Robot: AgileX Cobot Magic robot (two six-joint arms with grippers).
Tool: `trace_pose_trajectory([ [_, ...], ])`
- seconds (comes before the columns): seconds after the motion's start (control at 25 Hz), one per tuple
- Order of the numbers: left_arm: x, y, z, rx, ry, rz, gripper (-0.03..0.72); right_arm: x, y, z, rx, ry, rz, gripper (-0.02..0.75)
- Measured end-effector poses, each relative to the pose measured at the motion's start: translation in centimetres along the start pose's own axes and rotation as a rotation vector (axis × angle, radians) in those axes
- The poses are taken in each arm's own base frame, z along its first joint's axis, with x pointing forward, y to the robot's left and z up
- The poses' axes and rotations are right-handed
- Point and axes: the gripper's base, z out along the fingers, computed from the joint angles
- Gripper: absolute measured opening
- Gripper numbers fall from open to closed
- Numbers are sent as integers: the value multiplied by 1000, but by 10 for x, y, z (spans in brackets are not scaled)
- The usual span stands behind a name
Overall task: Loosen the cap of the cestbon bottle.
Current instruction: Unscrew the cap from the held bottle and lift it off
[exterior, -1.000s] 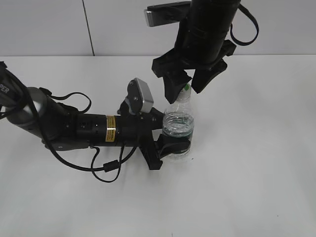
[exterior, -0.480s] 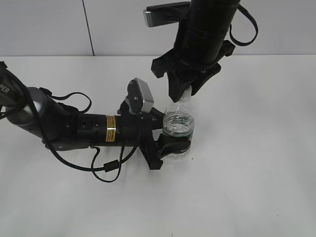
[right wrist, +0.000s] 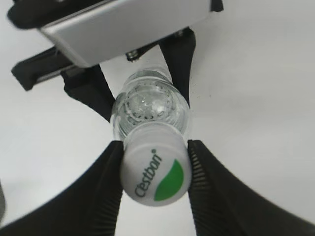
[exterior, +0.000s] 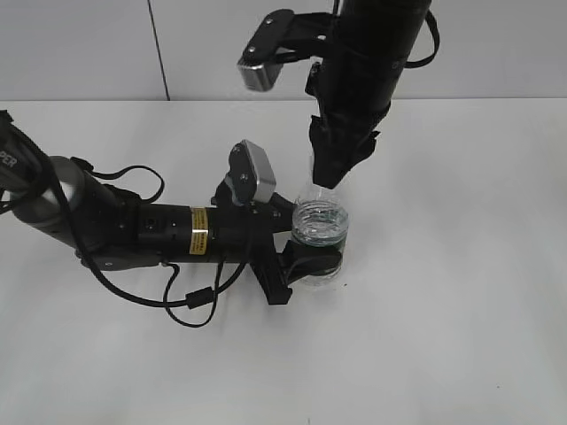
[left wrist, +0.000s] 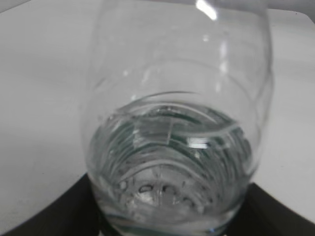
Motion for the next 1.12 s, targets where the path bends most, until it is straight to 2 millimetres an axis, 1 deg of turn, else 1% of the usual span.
trace_pose_trajectory([
  [0.28,0,0,0,0,0,1,413,0,-1,-1,7,6,-590,303],
  [0.32,0,0,0,0,0,2,413,0,-1,-1,7,6,-661,303],
  [0.4,0,0,0,1,0,5,413,0,-1,-1,7,6,-751,303],
  [0.6,0,0,0,0,-1,6,413,-2,-2,-4,13,7,-845,303],
  [0.92,-9,6,-1,-27,-70,-15,413,-13,-11,-26,82,-13,-880,305],
  [1.12,-12,7,-2,-34,-80,-15,413,-14,-12,-27,89,-17,-883,305],
])
